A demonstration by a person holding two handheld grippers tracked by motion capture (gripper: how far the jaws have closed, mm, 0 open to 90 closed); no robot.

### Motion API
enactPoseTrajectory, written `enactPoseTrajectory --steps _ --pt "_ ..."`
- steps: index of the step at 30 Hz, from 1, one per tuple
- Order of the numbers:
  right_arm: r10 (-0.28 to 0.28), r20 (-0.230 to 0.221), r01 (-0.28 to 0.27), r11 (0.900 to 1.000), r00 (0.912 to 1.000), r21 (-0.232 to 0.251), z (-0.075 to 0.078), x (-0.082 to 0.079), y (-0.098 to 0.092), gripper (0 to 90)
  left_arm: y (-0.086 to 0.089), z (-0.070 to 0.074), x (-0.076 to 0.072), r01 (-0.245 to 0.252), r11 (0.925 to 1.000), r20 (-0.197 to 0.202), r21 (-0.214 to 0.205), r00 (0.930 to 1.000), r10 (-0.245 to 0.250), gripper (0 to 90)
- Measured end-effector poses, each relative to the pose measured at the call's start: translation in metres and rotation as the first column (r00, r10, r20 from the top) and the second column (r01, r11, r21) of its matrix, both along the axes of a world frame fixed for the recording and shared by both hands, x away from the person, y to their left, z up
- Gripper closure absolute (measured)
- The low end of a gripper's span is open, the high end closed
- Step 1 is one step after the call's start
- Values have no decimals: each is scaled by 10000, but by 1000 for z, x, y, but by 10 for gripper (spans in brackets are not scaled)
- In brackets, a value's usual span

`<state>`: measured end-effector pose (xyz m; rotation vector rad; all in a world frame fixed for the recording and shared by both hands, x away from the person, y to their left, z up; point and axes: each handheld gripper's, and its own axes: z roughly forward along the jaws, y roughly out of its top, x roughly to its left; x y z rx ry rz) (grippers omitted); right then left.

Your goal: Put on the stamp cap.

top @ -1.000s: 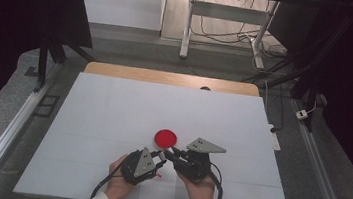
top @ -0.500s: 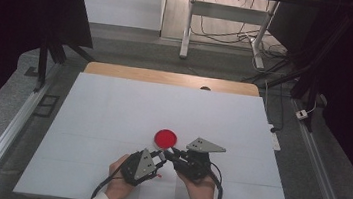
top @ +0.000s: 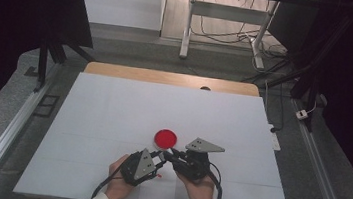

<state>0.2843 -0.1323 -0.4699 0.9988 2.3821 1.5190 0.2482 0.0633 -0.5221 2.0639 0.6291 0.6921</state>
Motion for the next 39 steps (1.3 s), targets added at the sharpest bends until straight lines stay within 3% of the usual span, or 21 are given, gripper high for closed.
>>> enactPoseTrajectory --steps 14,27,36,39 --pt "83 88 -83 9999 9999 -64 1 1 -1 756 1 -4 3 77 9999 -210 -100 9997 -79 645" --pt "79 201 -80 10000 9998 51 4 1 -4 755 4 -3 6 -54 9995 -639 -321 9980 33 497" --pt "56 227 -58 9999 9997 83 6 4 -9 756 10 -2 9 58 9985 -1813 -538 9833 -155 401" --pt "64 278 -66 10000 9996 67 7 5 -12 755 15 0 5 203 9989 -2070 -415 9779 -284 386"
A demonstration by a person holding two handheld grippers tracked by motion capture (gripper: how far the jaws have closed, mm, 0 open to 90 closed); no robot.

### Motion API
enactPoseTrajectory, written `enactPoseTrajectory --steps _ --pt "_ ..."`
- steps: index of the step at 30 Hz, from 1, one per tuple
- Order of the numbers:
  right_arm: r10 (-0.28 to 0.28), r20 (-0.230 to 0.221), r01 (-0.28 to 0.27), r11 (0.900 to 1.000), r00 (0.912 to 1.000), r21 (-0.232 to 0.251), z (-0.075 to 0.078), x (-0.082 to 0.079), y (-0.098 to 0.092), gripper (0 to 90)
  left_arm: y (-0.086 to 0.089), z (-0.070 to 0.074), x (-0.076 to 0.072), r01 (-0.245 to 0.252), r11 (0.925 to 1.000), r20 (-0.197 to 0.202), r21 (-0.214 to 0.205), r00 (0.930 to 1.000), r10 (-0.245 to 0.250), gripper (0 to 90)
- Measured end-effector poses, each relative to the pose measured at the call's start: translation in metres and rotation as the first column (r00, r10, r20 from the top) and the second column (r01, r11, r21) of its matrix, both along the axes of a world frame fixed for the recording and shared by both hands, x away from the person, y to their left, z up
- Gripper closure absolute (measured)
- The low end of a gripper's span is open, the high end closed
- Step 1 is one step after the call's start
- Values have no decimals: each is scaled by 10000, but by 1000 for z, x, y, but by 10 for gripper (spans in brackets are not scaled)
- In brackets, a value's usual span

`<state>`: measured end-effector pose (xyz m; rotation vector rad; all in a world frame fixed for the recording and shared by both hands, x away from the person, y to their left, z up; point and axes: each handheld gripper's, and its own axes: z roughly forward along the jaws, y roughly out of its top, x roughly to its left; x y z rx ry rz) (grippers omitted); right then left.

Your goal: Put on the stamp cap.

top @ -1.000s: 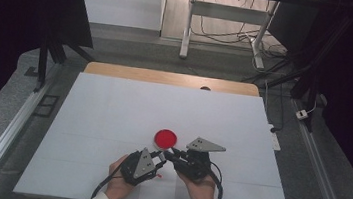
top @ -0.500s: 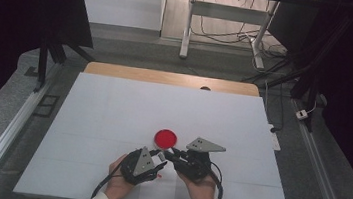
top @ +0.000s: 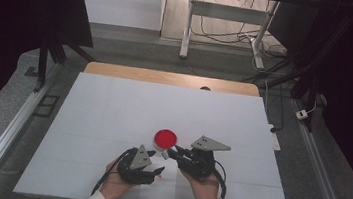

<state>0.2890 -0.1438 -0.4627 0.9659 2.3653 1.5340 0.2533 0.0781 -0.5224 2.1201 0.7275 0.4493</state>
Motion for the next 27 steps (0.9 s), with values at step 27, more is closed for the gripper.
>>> enactPoseTrajectory --steps 27 --pt "-226 61 227 9997 9997 -111 7 11 -18 756 105 8 -29 -1434 9888 -644 -411 9880 1406 373"
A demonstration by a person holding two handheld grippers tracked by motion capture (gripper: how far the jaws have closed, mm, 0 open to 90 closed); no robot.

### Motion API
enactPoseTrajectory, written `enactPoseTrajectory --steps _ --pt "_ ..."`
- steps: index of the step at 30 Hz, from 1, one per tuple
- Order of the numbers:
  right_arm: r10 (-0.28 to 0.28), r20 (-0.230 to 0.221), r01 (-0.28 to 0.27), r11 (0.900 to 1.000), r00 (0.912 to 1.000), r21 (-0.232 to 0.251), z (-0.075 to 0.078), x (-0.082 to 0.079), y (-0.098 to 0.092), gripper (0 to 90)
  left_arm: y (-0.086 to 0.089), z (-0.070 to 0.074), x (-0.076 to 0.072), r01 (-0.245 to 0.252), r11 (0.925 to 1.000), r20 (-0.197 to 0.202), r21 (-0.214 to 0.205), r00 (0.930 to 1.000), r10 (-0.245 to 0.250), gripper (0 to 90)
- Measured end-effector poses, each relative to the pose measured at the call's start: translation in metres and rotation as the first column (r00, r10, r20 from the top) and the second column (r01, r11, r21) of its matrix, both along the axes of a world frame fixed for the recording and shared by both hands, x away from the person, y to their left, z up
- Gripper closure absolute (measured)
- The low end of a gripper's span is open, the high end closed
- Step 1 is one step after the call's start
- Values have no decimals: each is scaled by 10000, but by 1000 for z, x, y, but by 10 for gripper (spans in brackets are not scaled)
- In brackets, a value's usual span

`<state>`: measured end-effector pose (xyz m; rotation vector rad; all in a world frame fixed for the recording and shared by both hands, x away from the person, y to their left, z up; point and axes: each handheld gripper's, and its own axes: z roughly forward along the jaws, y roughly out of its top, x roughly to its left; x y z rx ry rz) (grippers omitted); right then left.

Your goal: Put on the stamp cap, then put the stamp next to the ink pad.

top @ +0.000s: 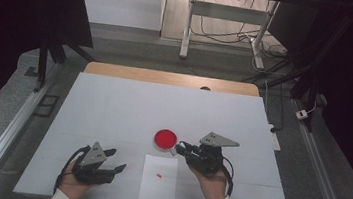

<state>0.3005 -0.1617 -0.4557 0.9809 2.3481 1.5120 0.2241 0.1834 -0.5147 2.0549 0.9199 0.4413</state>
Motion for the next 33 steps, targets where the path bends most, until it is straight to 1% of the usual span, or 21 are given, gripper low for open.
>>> enactPoseTrajectory --steps 4,6,10,14,15,17,24,30,33 --pt "-64 44 64 10000 10000 -25 0 2 -1 756 11 -2 -4 -193 9998 -50 34 9998 193 369" --pt "-70 75 71 9999 9999 -113 0 2 -2 755 15 -2 -7 -306 9995 -67 34 9995 306 367" --pt "-79 132 81 9998 9999 -186 1 3 -3 755 23 -3 -10 -506 9987 -53 -20 9987 506 364" --pt "-74 251 80 9996 9997 -255 1 4 -3 755 30 -4 -11 -689 9976 -62 -56 9976 689 363" --pt "-67 261 76 9994 9996 -332 1 5 -4 756 31 -4 -10 -721 9974 -45 -42 9974 721 363" --pt "-110 273 119 9994 9996 -337 1 6 -4 756 32 -4 -10 -707 9975 -58 -39 9975 706 363" --pt "-235 516 272 9970 9984 -720 0 11 -7 755 32 -5 -10 -721 9974 -39 -4 9974 721 357" --pt "-448 615 508 9937 9971 -997 -1 20 -8 756 31 -5 -9 -703 9975 -44 14 9975 703 357" --pt "-533 608 606 9901 9967 -1267 -1 25 -10 755 31 -5 -9 -723 9974 -32 22 9974 723 357"
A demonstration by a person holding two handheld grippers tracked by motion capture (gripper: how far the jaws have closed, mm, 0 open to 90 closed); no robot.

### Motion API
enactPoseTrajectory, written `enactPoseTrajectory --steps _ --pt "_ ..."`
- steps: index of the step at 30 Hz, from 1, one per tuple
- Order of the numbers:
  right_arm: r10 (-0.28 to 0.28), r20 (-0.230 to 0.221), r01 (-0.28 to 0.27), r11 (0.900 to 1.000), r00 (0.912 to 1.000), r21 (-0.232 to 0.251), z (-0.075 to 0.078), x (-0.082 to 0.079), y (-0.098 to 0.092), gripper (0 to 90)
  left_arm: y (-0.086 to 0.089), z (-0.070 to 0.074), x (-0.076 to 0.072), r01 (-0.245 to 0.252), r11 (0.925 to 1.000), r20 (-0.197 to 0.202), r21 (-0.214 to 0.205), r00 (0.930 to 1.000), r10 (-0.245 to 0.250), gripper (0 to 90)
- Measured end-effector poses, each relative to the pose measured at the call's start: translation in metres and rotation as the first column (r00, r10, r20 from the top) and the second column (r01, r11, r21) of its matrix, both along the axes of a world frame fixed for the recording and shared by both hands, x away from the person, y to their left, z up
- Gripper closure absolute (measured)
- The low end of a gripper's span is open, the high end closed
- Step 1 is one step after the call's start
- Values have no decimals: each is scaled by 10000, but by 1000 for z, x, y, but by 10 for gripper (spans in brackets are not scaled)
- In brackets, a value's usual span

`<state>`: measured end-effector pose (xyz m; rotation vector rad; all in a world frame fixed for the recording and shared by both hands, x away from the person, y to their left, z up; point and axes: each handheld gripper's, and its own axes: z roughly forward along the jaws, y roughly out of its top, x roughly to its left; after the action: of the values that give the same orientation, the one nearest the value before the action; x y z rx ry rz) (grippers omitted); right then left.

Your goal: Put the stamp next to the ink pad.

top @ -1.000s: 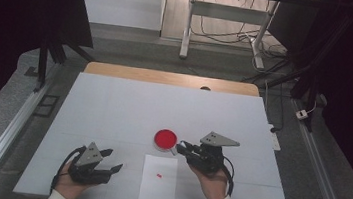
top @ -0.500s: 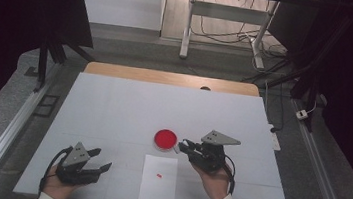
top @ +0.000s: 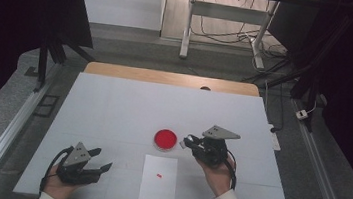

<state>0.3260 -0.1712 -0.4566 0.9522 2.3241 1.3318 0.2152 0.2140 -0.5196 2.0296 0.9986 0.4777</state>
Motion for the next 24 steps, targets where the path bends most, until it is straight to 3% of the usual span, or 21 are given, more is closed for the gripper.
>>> enactPoseTrajectory --steps 7,11,16,24 --pt "-150 67 153 9990 9999 -424 0 14 1 755 -1 -1 1 38 10000 -30 28 10000 -38 356" --pt "-105 -154 93 9968 9998 -791 -2 23 2 755 0 -1 1 22 10000 -43 15 10000 -22 356" --pt "-5 -483 -59 9913 9988 -1318 -11 36 6 755 0 -2 1 12 10000 -69 29 10000 -12 356" --pt "-110 -552 -4 9795 9984 -2013 -20 50 12 754 0 -2 1 -6 10000 -98 24 10000 6 356"
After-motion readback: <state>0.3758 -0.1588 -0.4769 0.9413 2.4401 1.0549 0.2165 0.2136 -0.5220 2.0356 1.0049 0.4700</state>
